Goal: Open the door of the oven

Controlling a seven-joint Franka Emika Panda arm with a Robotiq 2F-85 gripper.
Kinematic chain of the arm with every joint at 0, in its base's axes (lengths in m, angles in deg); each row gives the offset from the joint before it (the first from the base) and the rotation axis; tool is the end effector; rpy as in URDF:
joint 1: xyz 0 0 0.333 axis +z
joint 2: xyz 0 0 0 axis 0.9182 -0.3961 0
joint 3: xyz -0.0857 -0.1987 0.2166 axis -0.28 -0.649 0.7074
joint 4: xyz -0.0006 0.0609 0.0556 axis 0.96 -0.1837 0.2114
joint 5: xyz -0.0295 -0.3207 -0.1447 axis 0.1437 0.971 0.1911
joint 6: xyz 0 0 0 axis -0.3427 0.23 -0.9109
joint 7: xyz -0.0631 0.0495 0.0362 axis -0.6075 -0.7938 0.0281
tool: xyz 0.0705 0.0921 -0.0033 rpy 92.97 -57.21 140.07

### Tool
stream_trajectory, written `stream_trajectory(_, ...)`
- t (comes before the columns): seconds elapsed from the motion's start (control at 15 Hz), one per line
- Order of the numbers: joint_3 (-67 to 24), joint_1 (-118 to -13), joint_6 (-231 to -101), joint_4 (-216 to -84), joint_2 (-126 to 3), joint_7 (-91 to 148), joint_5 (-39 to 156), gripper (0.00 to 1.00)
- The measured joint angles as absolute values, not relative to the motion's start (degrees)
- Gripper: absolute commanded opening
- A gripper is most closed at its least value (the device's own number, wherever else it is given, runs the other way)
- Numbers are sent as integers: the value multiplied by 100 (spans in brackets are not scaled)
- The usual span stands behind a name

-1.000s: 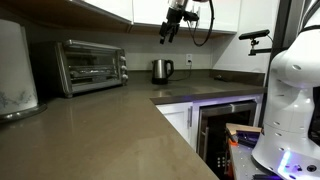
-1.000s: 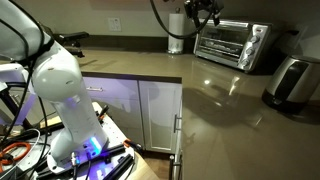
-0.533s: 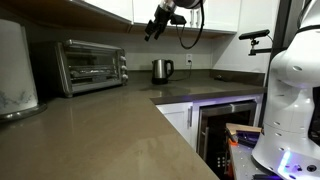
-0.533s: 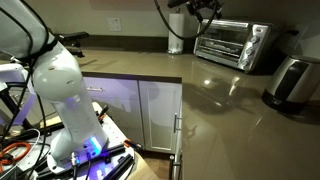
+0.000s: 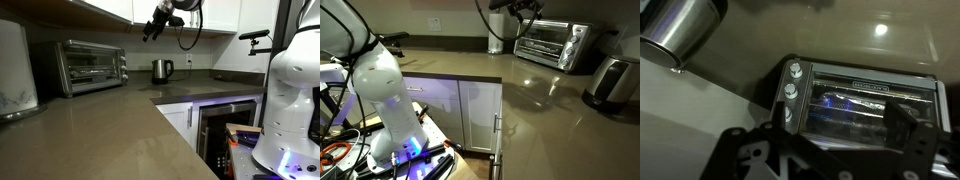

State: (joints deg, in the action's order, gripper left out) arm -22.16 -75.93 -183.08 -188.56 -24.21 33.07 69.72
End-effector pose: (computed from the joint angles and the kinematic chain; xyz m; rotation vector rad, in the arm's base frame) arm 0.4484 -0.1113 0.5779 2.7228 -0.1037 0.9921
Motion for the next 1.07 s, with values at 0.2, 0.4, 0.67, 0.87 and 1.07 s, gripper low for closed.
stream_trajectory(0.2,-2206,-7590,-19109,-18840,-2766,3306,6972,100)
stream_trajectory(0.4,-2186,-7591,-19959,-18732,-3209,3296,6975,100)
stream_trajectory(0.67,-2099,-7638,-21006,-18398,-3801,3207,7084,100)
stream_trajectory(0.87,-2090,-7647,-21594,-17997,-4244,3191,7159,100)
stream_trajectory(1.07,-2093,-7640,-21914,-17542,-4675,3191,7160,100)
